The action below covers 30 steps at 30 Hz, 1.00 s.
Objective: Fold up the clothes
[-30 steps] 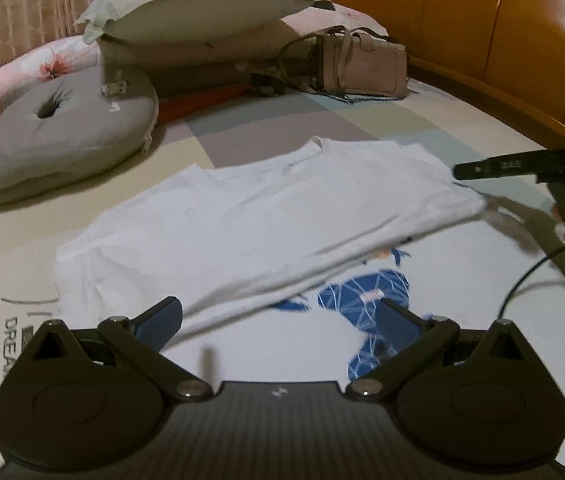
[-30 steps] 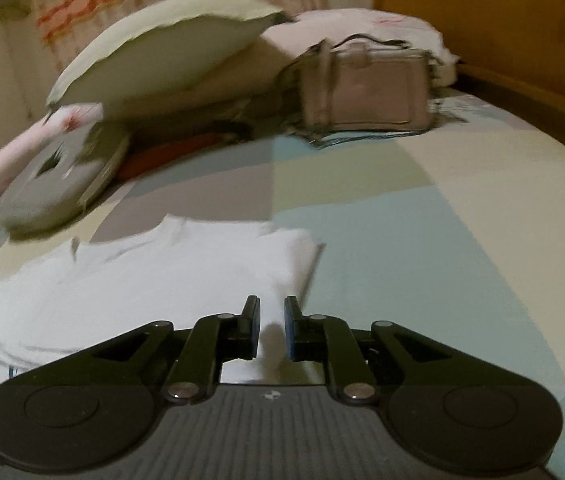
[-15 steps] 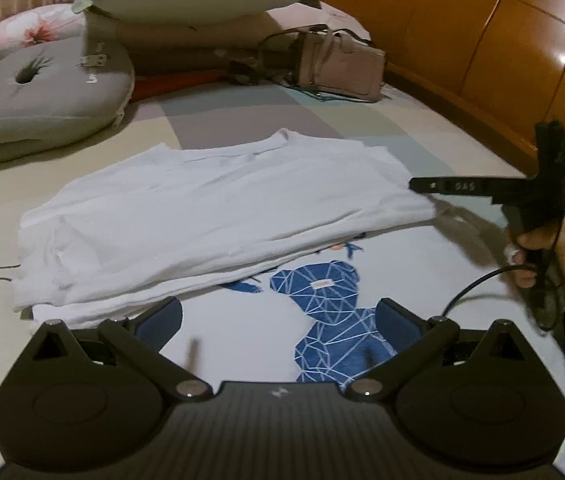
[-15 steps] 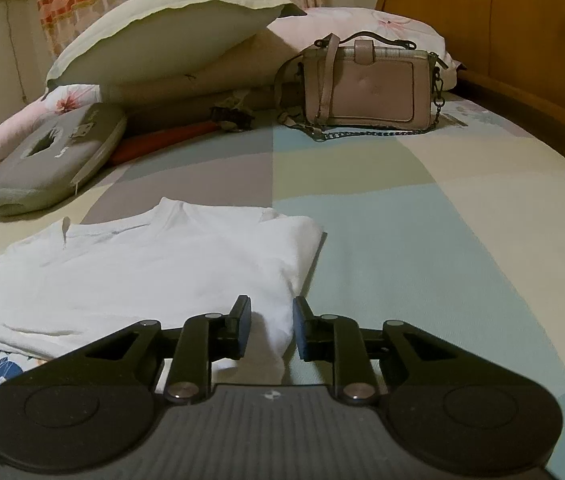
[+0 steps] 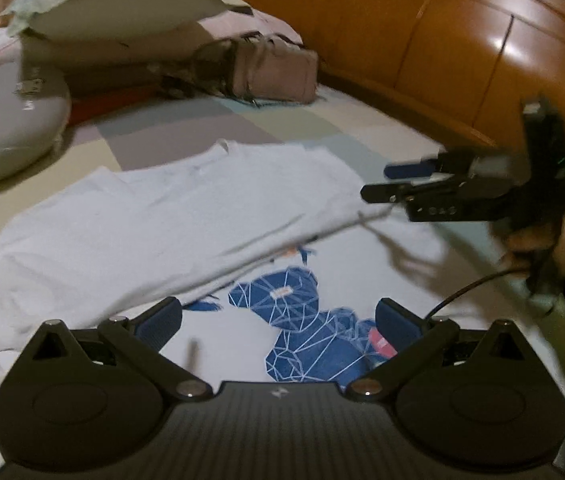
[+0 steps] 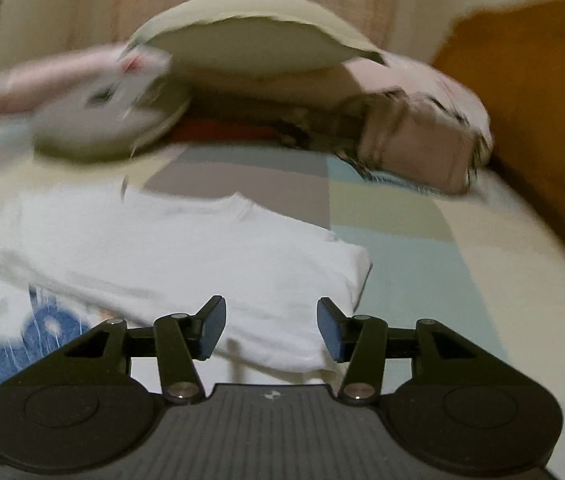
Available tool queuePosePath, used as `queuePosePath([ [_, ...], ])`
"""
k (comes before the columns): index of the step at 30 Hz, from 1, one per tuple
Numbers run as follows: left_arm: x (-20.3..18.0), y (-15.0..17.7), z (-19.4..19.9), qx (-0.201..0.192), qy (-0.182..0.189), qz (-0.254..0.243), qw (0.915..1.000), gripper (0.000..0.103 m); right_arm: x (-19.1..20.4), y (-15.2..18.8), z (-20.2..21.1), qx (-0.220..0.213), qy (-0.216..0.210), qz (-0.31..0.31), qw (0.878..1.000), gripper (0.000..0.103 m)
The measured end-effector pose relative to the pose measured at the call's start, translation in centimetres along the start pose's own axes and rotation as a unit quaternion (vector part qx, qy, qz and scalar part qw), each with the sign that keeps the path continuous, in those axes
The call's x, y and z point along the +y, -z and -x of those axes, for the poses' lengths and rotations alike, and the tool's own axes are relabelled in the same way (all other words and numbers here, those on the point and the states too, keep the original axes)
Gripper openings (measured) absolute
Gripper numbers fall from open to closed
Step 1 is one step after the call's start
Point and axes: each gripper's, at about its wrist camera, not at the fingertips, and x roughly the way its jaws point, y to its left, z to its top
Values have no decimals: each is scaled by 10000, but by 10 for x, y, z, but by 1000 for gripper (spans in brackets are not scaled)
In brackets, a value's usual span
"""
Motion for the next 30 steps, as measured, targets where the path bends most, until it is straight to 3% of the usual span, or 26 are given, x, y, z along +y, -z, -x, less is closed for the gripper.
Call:
queuePosePath([
  [4, -1, 11, -10, -94, 88, -146, 9998, 102, 17, 4, 1, 247, 104, 769, 9967, 55],
  [6, 2, 14, -11, 97, 309, -87, 9994, 102, 27, 8, -1, 358, 208, 1180, 9921, 55],
  [9, 6, 12, 0, -117, 238, -50, 9996, 102, 41, 16, -14, 535, 503, 1800, 9809, 54],
  [11, 8, 12, 8, -258, 171, -41, 9995, 102, 48, 20, -19, 477, 654, 2139, 9735, 45],
  [12, 10, 12, 12, -328, 161, 13, 9993, 102, 50, 19, -20, 504, 711, 2229, 9709, 25],
  [13, 12, 12, 15, -386, 158, 66, 9991, 102, 50, 18, -22, 553, 778, 2290, 9687, 13],
  [15, 13, 13, 17, -423, 192, 106, 9989, 102, 49, 18, -22, 562, 853, 2338, 9669, 6],
  [18, 13, 13, 16, -443, 171, 64, 9989, 102, 45, 19, -21, 647, 962, 2364, 9647, 3],
  [20, 11, 13, 15, -427, 161, 15, 9990, 102, 35, 20, -21, 824, 970, 2218, 9668, 3],
  [23, 14, 13, 15, -419, 179, 33, 9990, 102, 21, 17, -13, 951, 615, 1867, 9759, 3],
  [27, 18, 13, 15, -409, 209, 135, 9989, 102, 2, -1, 8, 644, 39, 1235, 9903, 25],
  [30, 18, 14, 15, -421, 239, 119, 9988, 102, -28, -21, -3, 426, 105, 374, 9983, 39],
])
